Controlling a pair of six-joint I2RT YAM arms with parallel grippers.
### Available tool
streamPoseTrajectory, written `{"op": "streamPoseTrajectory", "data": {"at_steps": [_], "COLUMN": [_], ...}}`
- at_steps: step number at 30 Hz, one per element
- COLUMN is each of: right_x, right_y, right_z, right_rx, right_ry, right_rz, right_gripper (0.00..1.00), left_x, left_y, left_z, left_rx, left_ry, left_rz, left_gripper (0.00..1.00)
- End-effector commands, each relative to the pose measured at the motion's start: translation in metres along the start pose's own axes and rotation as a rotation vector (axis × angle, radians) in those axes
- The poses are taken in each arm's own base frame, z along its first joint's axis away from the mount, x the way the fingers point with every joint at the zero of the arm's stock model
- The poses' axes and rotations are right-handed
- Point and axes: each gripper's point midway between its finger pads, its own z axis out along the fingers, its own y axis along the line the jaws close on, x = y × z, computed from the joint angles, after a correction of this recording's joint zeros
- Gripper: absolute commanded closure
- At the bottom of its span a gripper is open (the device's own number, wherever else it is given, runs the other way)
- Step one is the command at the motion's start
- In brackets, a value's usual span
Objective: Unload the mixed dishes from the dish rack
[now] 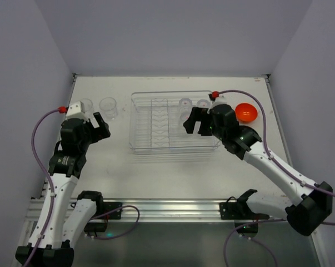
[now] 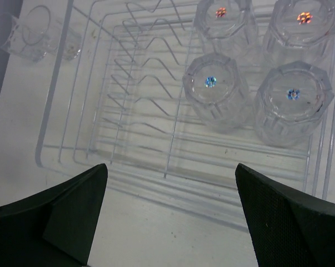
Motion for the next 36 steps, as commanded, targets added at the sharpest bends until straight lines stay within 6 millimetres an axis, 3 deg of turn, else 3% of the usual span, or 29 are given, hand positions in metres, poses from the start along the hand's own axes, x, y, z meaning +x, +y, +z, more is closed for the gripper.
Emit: {"op": "streamPoseTrajectory", "data": {"at_steps": [1,5,7,8,10,11,20,26,36], "right_x": [-0.020,-0.034,-0.028,-0.035,-0.025,-0.030,-0.022,-0.017,0.016], "right_y": [-0.004,-0.010,-0.014,-0.006,-0.005,-0.003,-0.017,-0.029,-0.035], "right_z": [0.015,0.038,0.057,0.062,0.078,0.079,0.119,0.130,0.147], "right_rx": [0.142,0.286,0.322,0.304,0.286,0.292,0.262,0.270,0.216], "right_ry": [-0.022,-0.019,0.026,0.026,0.094,0.101,0.241,0.306,0.436], "right_rz": [0.022,-0.016,-0.061,-0.077,-0.159,-0.172,-0.355,-0.422,-0.422], "right_gripper": [0.01,0.01,0.01,0.01,0.01,0.01,0.01,0.01,0.02], "left_x": [-0.003,0.003,0.005,0.004,0.003,0.003,0.014,0.016,0.019], "left_y": [0.012,0.006,0.004,0.004,0.004,0.004,-0.010,-0.015,-0.017], "left_z": [0.007,0.006,0.005,0.003,0.003,0.003,0.007,0.006,0.007], "left_rx": [-0.054,-0.016,-0.003,-0.004,-0.002,0.002,0.079,0.096,0.105], "left_ry": [-0.061,-0.044,-0.045,-0.053,-0.059,-0.056,-0.011,-0.006,0.006], "left_rz": [0.020,0.013,0.015,0.013,0.013,0.014,0.028,0.037,0.044], "left_gripper": [0.00,0.00,0.00,0.00,0.00,0.00,0.00,0.00,0.00]}}
